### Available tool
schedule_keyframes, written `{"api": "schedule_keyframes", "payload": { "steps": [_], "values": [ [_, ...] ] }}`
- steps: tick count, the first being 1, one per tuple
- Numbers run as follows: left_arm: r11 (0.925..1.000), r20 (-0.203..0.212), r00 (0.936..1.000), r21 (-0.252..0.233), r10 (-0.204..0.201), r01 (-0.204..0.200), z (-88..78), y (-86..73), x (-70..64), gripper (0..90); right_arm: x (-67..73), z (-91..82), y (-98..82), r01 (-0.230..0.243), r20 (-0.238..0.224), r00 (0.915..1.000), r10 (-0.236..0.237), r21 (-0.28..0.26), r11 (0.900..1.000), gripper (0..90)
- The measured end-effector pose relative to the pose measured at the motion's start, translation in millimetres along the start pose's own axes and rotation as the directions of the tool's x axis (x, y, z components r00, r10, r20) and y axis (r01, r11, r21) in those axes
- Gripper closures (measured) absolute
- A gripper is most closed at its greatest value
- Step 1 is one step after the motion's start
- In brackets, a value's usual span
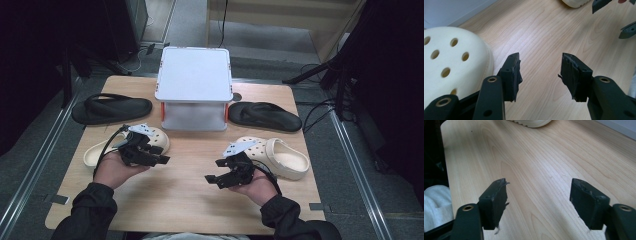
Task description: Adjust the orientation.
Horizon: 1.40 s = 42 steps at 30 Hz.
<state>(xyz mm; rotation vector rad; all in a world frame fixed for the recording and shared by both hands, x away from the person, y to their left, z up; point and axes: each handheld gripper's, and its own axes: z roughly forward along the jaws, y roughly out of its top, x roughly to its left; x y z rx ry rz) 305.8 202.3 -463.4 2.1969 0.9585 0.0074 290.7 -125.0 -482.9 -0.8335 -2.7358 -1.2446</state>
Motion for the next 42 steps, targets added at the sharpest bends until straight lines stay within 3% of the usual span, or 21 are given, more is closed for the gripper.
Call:
{"api": "schedule_keyframes", "payload": {
  "steps": [3, 8, 11, 16, 25, 29, 33, 39, 42],
  "values": [
    [0.9999, -0.014, 0.9998, 0.011, -0.011, 0.011, -3.6, -2.0, 1.4, 47.5, 1.6, -0.9, 1.3, 0.040, 0.007, 0.9992, -0.040, 0.006, 0.999, 39.6],
    [0.9999, -0.032, 0.9995, 0.016, 0.001, 0.000, -13.3, -4.3, 5.7, 48.2, 1.4, -1.2, 3.2, 0.046, 0.006, 0.9989, -0.046, -0.003, 0.999, 40.0],
    [0.9998, -0.042, 0.9989, 0.003, -0.022, 0.022, -24.2, -9.2, 11.7, 50.2, 0.5, -2.1, 4.8, 0.057, 0.004, 0.9984, -0.057, -0.012, 0.998, 46.5],
    [0.9988, -0.058, 0.9972, -0.015, -0.047, 0.046, -33.3, -16.0, 17.9, 50.9, -3.3, -0.4, 7.3, 0.016, -0.028, 0.9995, -0.016, 0.001, 1.000, 47.9],
    [0.9947, -0.075, 0.9923, -0.037, -0.099, 0.096, -53.2, -32.7, 30.9, 52.4, -4.3, 3.9, 12.4, 0.037, -0.026, 0.9990, -0.037, 0.015, 0.999, 46.6],
    [0.9949, -0.083, 0.9917, -0.034, -0.098, 0.095, -57.8, -33.5, 34.0, 52.5, -7.0, 8.1, 12.4, 0.029, -0.002, 0.9996, -0.029, 0.048, 0.998, 48.4],
    [0.9946, -0.085, 0.9914, -0.040, -0.099, 0.096, -63.4, -36.2, 32.8, 52.9, -9.6, 12.9, 12.8, 0.025, -0.020, 0.9995, -0.024, 0.063, 0.998, 48.4],
    [0.9913, -0.118, 0.9856, -0.067, -0.121, 0.113, -80.9, -44.8, 35.4, 51.2, -8.7, 15.3, 14.4, 0.034, -0.026, 0.9991, -0.032, 0.064, 0.997, 48.3],
    [0.9868, -0.146, 0.9775, -0.079, -0.152, 0.142, -89.8, -54.4, 44.1, 50.9, -9.5, 16.8, 15.5, 0.036, -0.032, 0.9989, -0.034, 0.062, 0.997, 48.2]
  ]
}}
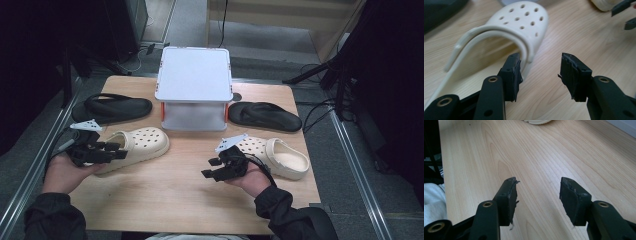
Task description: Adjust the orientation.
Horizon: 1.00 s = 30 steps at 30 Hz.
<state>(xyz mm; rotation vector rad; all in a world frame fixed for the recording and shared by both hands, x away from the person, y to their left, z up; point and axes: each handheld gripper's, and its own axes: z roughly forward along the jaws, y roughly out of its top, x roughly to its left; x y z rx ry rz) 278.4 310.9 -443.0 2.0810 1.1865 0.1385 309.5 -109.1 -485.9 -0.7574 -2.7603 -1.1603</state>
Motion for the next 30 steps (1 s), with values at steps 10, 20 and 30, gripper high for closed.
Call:
{"api": "schedule_keyframes", "payload": {
  "steps": [10, 20, 30],
  "values": [
    [0.9996, -0.005, 0.9998, 0.022, -0.017, 0.017, 10.3, -10.0, 22.4, 52.5, -0.6, 1.2, 1.1, -0.001, -0.006, 1.0000, 0.001, -0.005, 1.000, 48.3],
    [0.9998, 0.092, 0.9956, 0.016, 0.013, -0.014, 30.1, -3.9, 30.1, 58.5, -0.7, 2.8, 0.8, 0.001, -0.013, 0.9999, 0.000, 0.009, 1.000, 48.1],
    [0.9951, 0.103, 0.9928, 0.070, 0.061, -0.069, 46.8, 7.6, 21.8, 54.5, -1.1, 0.4, -2.5, -0.006, 0.006, 1.0000, 0.006, 0.018, 1.000, 47.8]
  ]
}}
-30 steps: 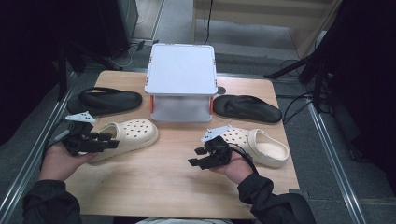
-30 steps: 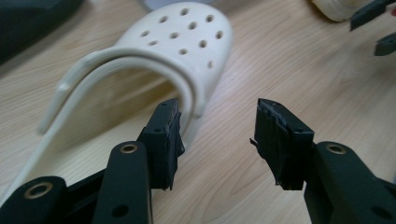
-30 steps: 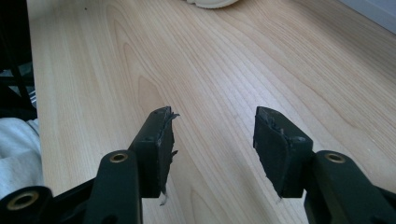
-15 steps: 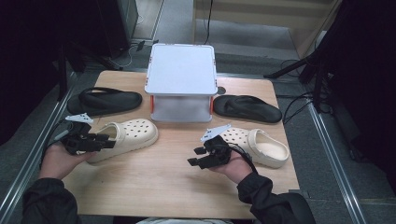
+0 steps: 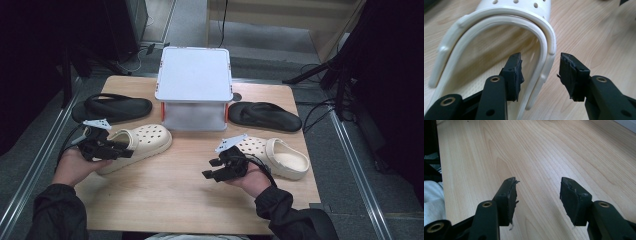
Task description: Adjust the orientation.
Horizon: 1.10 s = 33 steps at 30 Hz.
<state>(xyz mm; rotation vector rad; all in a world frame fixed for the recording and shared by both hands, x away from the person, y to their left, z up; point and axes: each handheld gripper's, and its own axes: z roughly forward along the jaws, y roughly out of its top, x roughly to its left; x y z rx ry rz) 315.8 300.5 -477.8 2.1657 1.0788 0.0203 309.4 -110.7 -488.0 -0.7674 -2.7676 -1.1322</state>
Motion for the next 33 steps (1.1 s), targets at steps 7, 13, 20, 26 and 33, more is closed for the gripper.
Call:
{"api": "schedule_keyframes", "payload": {
  "steps": [7, 13, 20, 26, 33],
  "values": [
    [0.9985, 0.001, 0.9991, 0.033, 0.043, -0.043, 11.1, 5.5, 1.7, 71.8, 1.1, -0.5, -2.4, -0.005, 0.006, 1.0000, 0.005, 0.001, 1.000, 47.8],
    [0.9965, -0.031, 0.9963, 0.027, 0.080, -0.080, 5.9, 11.1, -0.1, 77.6, 0.0, -2.6, -4.5, -0.014, 0.009, 0.9999, 0.014, -0.010, 1.000, 47.8],
    [0.9985, -0.066, 0.9963, -0.004, 0.055, -0.055, -6.9, 15.9, -3.1, 78.3, -0.9, -4.4, -5.8, -0.020, 0.010, 0.9997, 0.020, -0.018, 1.000, 47.8],
    [0.9987, -0.045, 0.9978, -0.013, 0.049, -0.050, -16.2, 21.2, -13.5, 78.3, -1.8, -5.8, -5.6, -0.030, 0.007, 0.9995, 0.031, -0.027, 0.999, 47.8],
    [0.9972, 0.018, 0.9973, -0.022, 0.072, -0.071, -14.4, 34.4, -36.5, 78.3, -2.5, -9.6, -5.1, -0.054, 0.001, 0.9985, 0.054, -0.047, 0.997, 47.8]
  ]
}}
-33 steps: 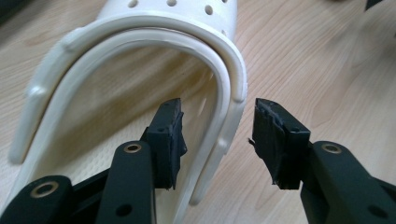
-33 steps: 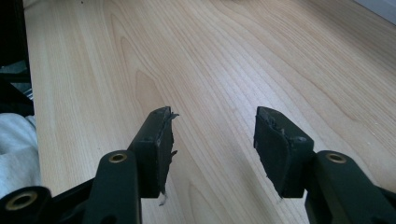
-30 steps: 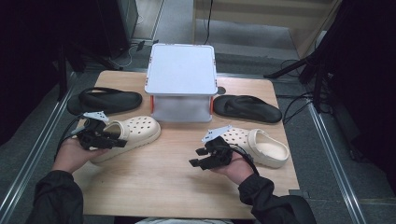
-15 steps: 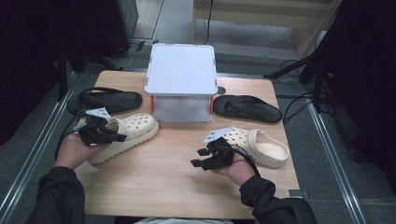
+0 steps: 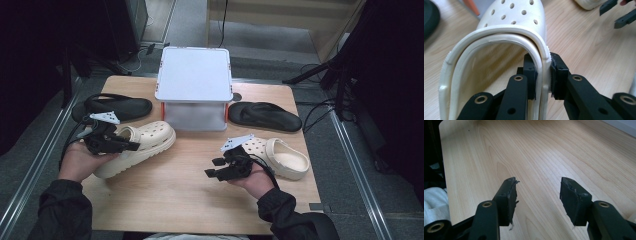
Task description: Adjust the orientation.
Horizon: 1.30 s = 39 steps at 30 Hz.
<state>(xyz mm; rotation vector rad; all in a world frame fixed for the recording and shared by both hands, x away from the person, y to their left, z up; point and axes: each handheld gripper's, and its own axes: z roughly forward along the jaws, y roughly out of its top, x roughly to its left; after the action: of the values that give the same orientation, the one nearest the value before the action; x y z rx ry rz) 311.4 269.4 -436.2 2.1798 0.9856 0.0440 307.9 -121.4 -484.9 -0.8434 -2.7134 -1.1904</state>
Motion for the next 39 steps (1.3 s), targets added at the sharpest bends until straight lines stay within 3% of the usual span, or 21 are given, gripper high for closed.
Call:
{"api": "schedule_keyframes", "payload": {
  "steps": [5, 10, 18, 22, 27, 31, 33, 39],
  "values": [
    [0.9997, 0.021, 0.9996, 0.007, 0.021, -0.022, 7.3, 8.1, -11.7, 78.2, -0.8, -2.7, -0.8, -0.002, 0.005, 1.0000, 0.002, -0.013, 1.000, 47.8],
    [0.9974, 0.055, 0.9963, 0.023, 0.067, -0.068, 23.3, 19.0, -27.8, 78.1, -0.9, -6.8, -2.9, -0.006, 0.016, 0.9999, 0.006, -0.032, 0.999, 47.4],
    [0.9925, 0.130, 0.9868, 0.063, 0.096, -0.105, 55.2, 29.8, -52.9, 78.0, 0.9, -15.9, -10.0, -0.016, 0.045, 0.9988, 0.018, -0.055, 0.998, 46.9],
    [0.9888, 0.145, 0.9824, 0.075, 0.118, -0.129, 66.6, 34.1, -65.0, 77.9, 1.3, -20.4, -13.8, -0.022, 0.062, 0.9977, 0.026, -0.068, 0.997, 46.3],
    [0.9847, 0.148, 0.9783, 0.075, 0.145, -0.158, 74.1, 36.1, -72.0, 77.8, 2.5, -23.9, -17.1, -0.031, 0.073, 0.9966, 0.036, -0.072, 0.997, 45.8],
    [0.9860, 0.152, 0.9781, 0.066, 0.142, -0.153, 83.8, 34.5, -71.6, 77.8, 2.7, -24.7, -19.3, -0.037, 0.082, 0.9957, 0.043, -0.073, 0.997, 45.5],
    [0.9885, 0.174, 0.9761, 0.054, 0.130, -0.141, 87.0, 32.4, -69.1, 77.7, 3.0, -24.8, -20.2, -0.038, 0.087, 0.9952, 0.044, -0.074, 0.997, 45.2],
    [0.9857, 0.190, 0.9729, 0.079, 0.132, -0.149, 96.2, 23.4, -71.5, 76.5, 4.6, -23.1, -20.8, -0.030, 0.087, 0.9955, 0.037, -0.077, 0.997, 44.4]
  ]
}}
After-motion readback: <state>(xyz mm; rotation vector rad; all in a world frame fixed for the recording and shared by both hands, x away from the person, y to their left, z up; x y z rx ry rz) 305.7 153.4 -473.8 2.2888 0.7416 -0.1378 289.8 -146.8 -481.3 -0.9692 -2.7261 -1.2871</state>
